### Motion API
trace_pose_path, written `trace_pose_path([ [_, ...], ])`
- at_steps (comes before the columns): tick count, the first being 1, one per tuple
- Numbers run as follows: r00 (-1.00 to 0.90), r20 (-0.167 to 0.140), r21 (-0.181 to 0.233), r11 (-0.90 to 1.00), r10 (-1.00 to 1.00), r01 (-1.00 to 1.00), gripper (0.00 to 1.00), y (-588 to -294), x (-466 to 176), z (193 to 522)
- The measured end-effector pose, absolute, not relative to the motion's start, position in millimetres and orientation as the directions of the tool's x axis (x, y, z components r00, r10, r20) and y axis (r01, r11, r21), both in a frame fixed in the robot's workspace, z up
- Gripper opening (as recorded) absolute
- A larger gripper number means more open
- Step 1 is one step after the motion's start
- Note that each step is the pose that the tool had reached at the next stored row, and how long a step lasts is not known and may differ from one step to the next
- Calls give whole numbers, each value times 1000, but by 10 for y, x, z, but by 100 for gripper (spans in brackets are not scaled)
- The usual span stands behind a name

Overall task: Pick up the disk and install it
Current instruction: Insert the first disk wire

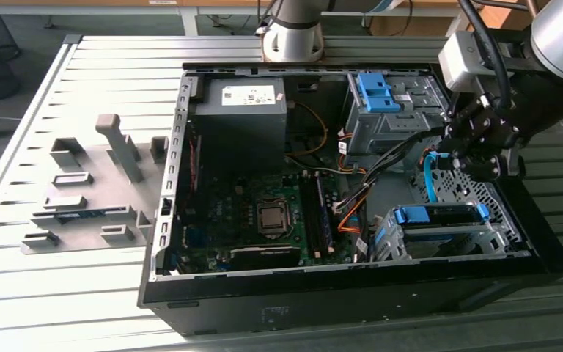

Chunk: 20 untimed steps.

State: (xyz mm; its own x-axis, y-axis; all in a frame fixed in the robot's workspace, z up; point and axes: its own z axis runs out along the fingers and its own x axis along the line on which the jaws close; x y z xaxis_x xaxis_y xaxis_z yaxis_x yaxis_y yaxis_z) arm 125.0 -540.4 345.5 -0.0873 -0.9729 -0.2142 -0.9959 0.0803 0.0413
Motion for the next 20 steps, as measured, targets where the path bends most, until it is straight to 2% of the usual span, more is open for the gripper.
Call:
trace_pose_path([
  [20, -87, -222, 42, 80, -971, -996, 31, -5312, 1195, 3439],
])
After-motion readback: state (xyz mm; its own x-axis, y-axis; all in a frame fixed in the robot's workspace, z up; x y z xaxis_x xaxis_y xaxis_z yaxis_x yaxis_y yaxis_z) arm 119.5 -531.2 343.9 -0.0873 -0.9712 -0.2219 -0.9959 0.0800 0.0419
